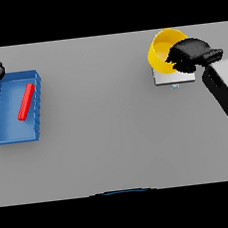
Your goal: Pick up the red beaker and tilt it to pour out 1 green nut into yellow bowl. Pick up the yellow bowl and place it on the metallic measuring scale.
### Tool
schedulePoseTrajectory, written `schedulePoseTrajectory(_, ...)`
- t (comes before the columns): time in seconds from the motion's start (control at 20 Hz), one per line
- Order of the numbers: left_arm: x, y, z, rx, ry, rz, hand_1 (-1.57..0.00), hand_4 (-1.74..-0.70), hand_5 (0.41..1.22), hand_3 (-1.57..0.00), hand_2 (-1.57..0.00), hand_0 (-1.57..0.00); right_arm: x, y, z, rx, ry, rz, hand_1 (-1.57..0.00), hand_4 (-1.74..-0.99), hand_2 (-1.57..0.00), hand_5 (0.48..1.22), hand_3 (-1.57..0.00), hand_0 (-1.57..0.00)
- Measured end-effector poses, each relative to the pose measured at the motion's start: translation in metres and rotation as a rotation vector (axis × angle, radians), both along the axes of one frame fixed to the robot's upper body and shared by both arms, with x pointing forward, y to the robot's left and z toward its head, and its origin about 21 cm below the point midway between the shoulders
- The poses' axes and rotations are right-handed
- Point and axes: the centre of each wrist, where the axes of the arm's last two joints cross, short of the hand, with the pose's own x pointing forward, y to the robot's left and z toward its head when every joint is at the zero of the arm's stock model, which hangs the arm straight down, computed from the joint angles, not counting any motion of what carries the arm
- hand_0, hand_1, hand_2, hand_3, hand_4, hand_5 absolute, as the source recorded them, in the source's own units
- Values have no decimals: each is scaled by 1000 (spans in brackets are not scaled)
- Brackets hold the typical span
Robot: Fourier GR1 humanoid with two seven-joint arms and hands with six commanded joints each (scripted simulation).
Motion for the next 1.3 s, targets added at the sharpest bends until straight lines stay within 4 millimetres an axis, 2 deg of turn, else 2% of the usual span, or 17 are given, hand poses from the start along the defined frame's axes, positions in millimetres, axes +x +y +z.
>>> schedulePoseTrajectory(0.1, 0, 1, 4, 11, 0, 8, 1, -838, 772, 1, 1, 1, 2, -8, -4, -4, 10, -15, -1368, -1730, -1451, 1221, -1530, -1510)
schedulePoseTrajectory(0.15, 0, 0, 5, 3, 5, 12, 1, -842, 775, 1, 1, 1, 5, -5, -6, -14, 10, -39, -1344, -1730, -1429, 1221, -1538, -1500)
schedulePoseTrajectory(0.25, 0, -1, 2, 0, 17, 20, 1, -848, 783, 1, 1, 1, 5, -14, -10, -20, 21, -46, -1278, -1730, -1377, 1221, -1550, -1452)
schedulePoseTrajectory(0.4, 3, 1, 4, 10, 16, 28, 1, -839, 786, 1, 1, 1, 7, -13, -18, -30, 29, -54, -1205, -1730, -1322, 1221, -1560, -1392)
schedulePoseTrajectory(0.45, 4, 0, 2, 9, 21, 34, 1, -838, 776, 1, 1, 1, 8, -14, -16, -19, 30, -42, -1205, -1730, -1316, 1221, -1562, -1397)
schedulePoseTrajectory(0.55, 5, 0, 1, 7, 14, 15, 1, -840, 771, 1, 1, 1, 9, -15, -20, -19, 28, -59, -1230, -1728, -1402, 1221, -1536, -1417)
schedulePoseTrajectory(0.6, 6, 2, 1, 6, 10, 18, 1, -841, 772, 1, 1, 1, 9, -17, -20, -9, 34, -54, -1181, -1670, -1293, 1221, -1543, -1404)
schedulePoseTrajectory(0.65, 4, 3, 1, 4, 9, 16, 1, -843, 773, 1, 1, 1, 10, -19, -21, -9, 43, -69, -1150, -1644, -1182, 1221, -1387, -1410)
schedulePoseTrajectory(0.7, 6, 2, 3, 2, 13, 22, 1, -844, 775, 1, 1, 1, 11, -18, -21, -12, 53, -85, -1039, -1621, -1042, 1155, -1237, -1325)
schedulePoseTrajectory(0.8, 6, 0, -4, 3, 13, 8, 1, -847, 771, 1, 1, 1, 11, -16, -21, 7, 70, -92, -781, -1580, -776, 1037, -982, -1053)
schedulePoseTrajectory(0.95, 7, 2, -2, -7, 12, 15, 1, -848, 766, 1, 1, 1, 14, -19, -20, 9, 99, -122, -521, -1540, -522, 923, -723, -710)
schedulePoseTrajectory(1.1, 5, 2, -1, -1, 3, 8, 1, -854, 771, 1, 1, 1, 14, -22, -16, 21, 117, -114, -279, -1501, -345, 865, -558, -372)
schedulePoseTrajectory(1.3, 4, 0, 1, -1, 1, 6, 1, -856, 772, 1, 1, 1, 13, -20, -17, -15, 123, -112, -114, -1452, -182, 818, -397, -152)
